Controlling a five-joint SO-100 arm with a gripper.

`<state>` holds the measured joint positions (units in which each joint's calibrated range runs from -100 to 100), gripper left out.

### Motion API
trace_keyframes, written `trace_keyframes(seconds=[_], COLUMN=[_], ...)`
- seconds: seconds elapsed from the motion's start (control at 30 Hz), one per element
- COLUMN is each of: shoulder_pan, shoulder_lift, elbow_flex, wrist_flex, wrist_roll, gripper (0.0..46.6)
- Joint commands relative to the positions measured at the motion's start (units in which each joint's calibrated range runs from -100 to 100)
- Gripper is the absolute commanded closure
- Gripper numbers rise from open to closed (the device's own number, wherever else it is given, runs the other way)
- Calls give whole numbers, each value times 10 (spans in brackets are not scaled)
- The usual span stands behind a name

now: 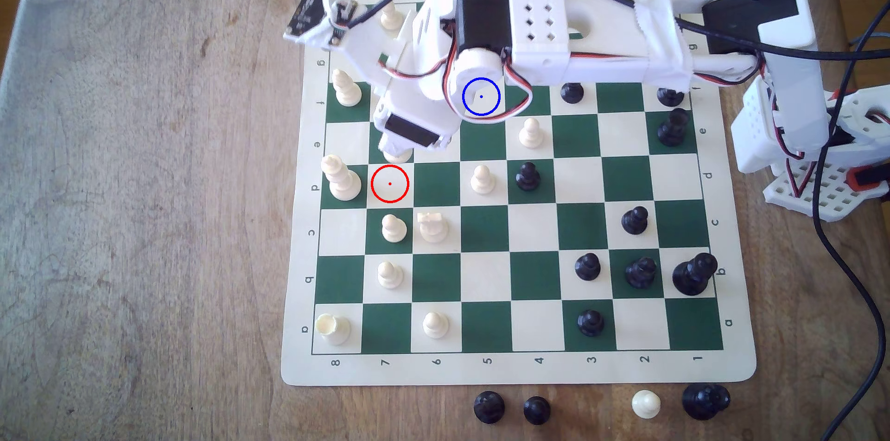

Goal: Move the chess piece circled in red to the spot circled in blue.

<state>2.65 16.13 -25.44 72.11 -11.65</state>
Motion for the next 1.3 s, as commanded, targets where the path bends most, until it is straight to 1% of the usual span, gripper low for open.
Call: trace_keyframes(seconds=[0.0, 0.07, 0.2, 0.23, 0.37, 0.4, 0.57, 0.87, 1.27], shoulder_pan=[18, 21, 22, 25, 44, 57, 78, 106, 117], shoulder_lift=[-88, -96, -146, -184, -242, -269, -319, -296, -259], elbow_flex=[-47, -47, 11, 75, 197, 259, 376, 479, 543], wrist_flex=[27, 43, 52, 22, -34, -63, -120, -208, -280], wrist_roll=[-3, -5, -7, -6, 0, 5, 17, 38, 47], gripper=[427, 427, 428, 428, 427, 427, 427, 426, 426])
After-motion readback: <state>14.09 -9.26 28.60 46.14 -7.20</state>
